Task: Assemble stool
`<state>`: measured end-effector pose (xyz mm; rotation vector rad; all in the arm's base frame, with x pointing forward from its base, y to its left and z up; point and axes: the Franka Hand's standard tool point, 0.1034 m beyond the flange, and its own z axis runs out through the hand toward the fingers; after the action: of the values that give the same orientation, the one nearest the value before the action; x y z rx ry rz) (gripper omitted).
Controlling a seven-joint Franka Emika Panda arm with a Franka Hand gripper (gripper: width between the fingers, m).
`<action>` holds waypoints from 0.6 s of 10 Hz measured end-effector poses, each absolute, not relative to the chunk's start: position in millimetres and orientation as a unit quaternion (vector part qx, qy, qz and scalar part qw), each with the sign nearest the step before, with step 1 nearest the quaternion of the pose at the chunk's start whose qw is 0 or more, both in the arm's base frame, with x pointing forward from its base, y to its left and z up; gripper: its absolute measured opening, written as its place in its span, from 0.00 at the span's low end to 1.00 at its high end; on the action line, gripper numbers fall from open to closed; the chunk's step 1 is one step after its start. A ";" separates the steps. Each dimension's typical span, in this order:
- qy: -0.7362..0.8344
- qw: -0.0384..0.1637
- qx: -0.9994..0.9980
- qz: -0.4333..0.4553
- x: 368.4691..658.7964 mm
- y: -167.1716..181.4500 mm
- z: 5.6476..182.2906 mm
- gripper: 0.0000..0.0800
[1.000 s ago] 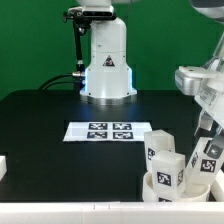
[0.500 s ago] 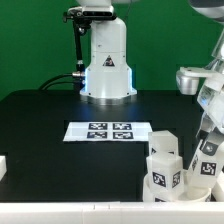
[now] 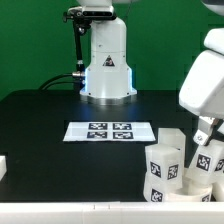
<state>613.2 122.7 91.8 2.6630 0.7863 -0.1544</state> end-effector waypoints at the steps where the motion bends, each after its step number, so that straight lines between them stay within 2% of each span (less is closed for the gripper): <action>1: 0.245 0.180 0.951 -0.049 613.0 123.3 91.8 0.41; 2: 0.194 0.182 0.963 -0.040 612.9 122.4 91.7 0.41; 5: -0.002 0.126 0.990 -0.062 619.9 107.6 90.2 0.41; 6: -0.026 0.120 0.991 -0.052 623.9 104.0 90.3 0.41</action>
Offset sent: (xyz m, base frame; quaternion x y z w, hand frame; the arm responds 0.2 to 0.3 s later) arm 0.0113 -0.0199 -0.0174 0.1107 -0.0915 0.3193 0.9367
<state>623.9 104.0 90.3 2.8955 -0.0773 -0.1530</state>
